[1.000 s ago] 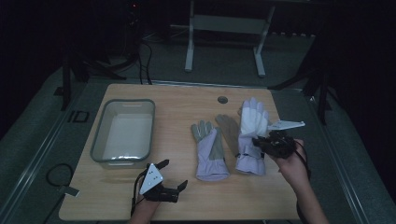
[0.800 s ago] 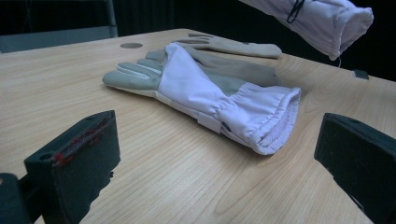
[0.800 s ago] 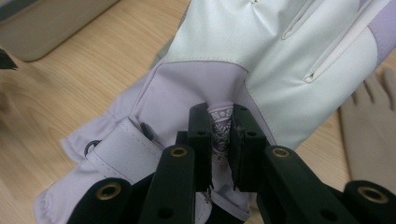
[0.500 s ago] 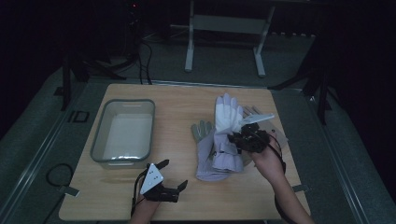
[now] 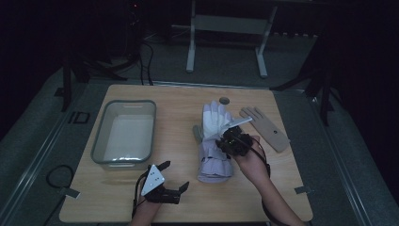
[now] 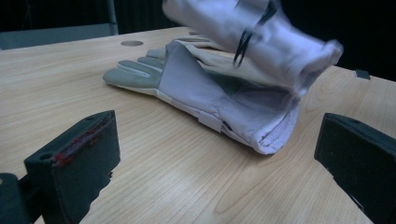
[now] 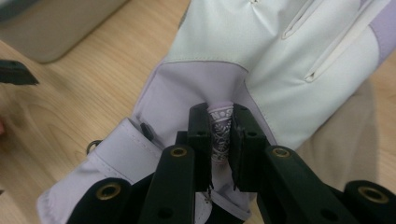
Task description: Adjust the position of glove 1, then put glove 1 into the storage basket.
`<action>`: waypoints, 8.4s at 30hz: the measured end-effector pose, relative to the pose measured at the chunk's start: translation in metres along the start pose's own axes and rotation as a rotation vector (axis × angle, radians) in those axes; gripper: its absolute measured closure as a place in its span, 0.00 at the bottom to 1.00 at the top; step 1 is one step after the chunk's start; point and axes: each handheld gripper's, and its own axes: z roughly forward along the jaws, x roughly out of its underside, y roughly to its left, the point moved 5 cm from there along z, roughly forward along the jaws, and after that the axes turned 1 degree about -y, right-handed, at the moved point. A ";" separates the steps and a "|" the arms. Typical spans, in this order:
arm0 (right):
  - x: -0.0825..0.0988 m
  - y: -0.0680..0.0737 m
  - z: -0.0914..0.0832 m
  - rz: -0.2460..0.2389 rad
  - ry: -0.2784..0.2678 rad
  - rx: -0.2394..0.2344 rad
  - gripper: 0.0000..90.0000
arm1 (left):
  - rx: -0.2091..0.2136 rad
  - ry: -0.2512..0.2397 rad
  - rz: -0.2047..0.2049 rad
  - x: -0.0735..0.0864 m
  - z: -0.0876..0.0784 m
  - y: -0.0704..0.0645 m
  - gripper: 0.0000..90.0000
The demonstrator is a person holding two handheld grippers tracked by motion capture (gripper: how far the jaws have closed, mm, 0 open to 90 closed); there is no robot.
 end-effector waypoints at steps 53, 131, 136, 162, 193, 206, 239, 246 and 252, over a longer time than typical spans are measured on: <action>0.051 -0.036 0.002 -0.043 -0.175 -0.142 0.15 | -0.031 0.114 -0.164 -0.020 0.003 0.002 0.00; 0.062 -0.025 0.056 0.118 -0.064 -0.092 0.90 | 0.163 0.598 -0.296 -0.023 0.087 -0.012 0.84; 0.053 -0.021 0.050 0.108 -0.083 -0.082 0.90 | 0.168 0.601 -0.291 -0.033 0.082 -0.008 0.84; -0.012 0.006 0.024 0.069 -0.172 -0.098 0.90 | 0.138 0.598 -0.203 -0.093 0.039 0.027 0.84; -0.105 0.081 0.047 -0.021 -0.223 -0.168 0.90 | 0.014 0.598 -0.183 -0.121 -0.048 0.099 0.84; -0.152 0.135 0.077 -0.045 -0.226 -0.228 0.90 | -0.043 0.633 -0.194 -0.123 -0.102 0.148 0.84; -0.125 0.158 0.180 0.000 0.016 -0.217 0.89 | -0.028 0.802 -0.299 -0.038 -0.087 0.191 0.82; -0.128 0.160 0.181 0.004 0.061 -0.210 0.81 | -0.063 0.839 -0.249 -0.035 -0.085 0.187 0.66; -0.136 0.157 0.172 -0.039 0.018 -0.210 0.46 | -0.087 0.804 -0.255 -0.035 -0.085 0.187 0.56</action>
